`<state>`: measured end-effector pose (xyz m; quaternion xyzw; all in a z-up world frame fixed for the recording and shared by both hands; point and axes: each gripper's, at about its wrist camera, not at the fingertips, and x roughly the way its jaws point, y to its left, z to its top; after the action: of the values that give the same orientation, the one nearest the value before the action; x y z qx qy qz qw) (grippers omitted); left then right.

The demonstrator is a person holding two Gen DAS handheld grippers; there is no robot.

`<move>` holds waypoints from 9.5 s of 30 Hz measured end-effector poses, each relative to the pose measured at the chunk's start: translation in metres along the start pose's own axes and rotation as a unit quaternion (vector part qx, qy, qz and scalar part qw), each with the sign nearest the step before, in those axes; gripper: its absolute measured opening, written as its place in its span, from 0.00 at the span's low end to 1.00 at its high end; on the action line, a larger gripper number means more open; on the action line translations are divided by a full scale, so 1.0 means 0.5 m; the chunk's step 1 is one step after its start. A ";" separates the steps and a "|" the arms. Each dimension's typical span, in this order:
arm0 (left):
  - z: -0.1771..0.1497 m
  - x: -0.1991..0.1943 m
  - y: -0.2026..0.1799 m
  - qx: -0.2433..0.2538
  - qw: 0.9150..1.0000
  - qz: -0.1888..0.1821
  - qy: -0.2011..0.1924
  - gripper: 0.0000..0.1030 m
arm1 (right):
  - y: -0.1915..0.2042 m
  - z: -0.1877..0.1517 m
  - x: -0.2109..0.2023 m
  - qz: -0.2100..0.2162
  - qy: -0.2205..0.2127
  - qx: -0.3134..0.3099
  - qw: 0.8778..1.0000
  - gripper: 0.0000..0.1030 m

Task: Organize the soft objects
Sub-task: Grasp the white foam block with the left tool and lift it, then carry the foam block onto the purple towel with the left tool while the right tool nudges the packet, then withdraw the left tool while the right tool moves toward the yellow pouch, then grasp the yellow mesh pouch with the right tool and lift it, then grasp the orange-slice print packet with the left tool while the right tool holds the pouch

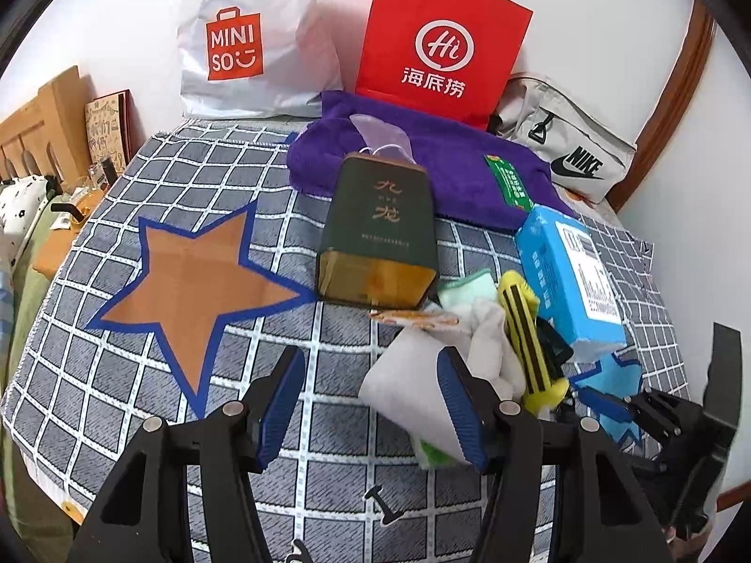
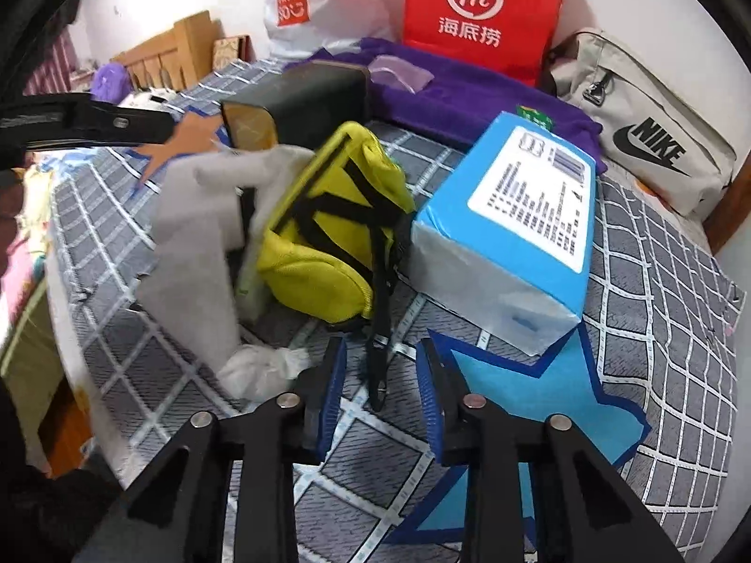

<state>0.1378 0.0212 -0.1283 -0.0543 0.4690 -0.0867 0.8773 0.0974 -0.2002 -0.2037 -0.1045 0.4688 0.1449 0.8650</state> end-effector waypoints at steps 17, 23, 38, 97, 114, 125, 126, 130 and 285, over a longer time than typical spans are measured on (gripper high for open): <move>-0.029 0.008 -0.029 0.030 0.998 -0.059 0.006 0.78 | -0.046 -0.045 -0.021 0.013 -0.026 0.054 0.998 0.04; -0.043 0.030 -0.074 0.074 0.996 -0.056 0.010 0.85 | -0.076 -0.071 -0.033 0.005 -0.022 0.080 0.997 0.04; -0.043 0.069 -0.044 0.057 0.998 -0.029 0.009 0.76 | -0.094 -0.078 -0.012 0.027 -0.016 0.106 0.994 0.04; 0.150 -0.032 -0.037 0.025 0.998 -0.033 -0.051 0.77 | -0.168 0.125 -0.139 0.041 -0.113 0.129 0.984 0.03; 0.241 0.044 -0.027 0.018 0.999 -0.004 -0.032 0.77 | -0.265 0.271 -0.067 0.021 -0.130 0.136 0.982 0.03; 0.296 0.115 -0.011 0.008 1.000 0.009 -0.014 0.77 | -0.326 0.343 0.032 0.039 -0.113 0.151 0.981 0.03; 0.300 0.124 -0.009 0.005 1.000 0.009 -0.010 0.77 | -0.331 0.346 0.041 0.044 -0.111 0.154 0.981 0.03; 0.320 0.162 -0.004 -0.007 1.000 0.003 0.008 0.77 | -0.341 0.359 0.067 0.048 -0.105 0.153 0.982 0.03; -0.046 0.063 0.004 0.027 1.000 -0.011 -0.011 0.86 | -0.047 -0.094 -0.096 0.011 -0.035 0.055 0.998 0.45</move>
<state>0.1362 0.0165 -0.1671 -0.0361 0.4562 -0.1083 0.8825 0.0443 -0.2443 -0.1877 -0.0458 0.4463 0.1322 0.8839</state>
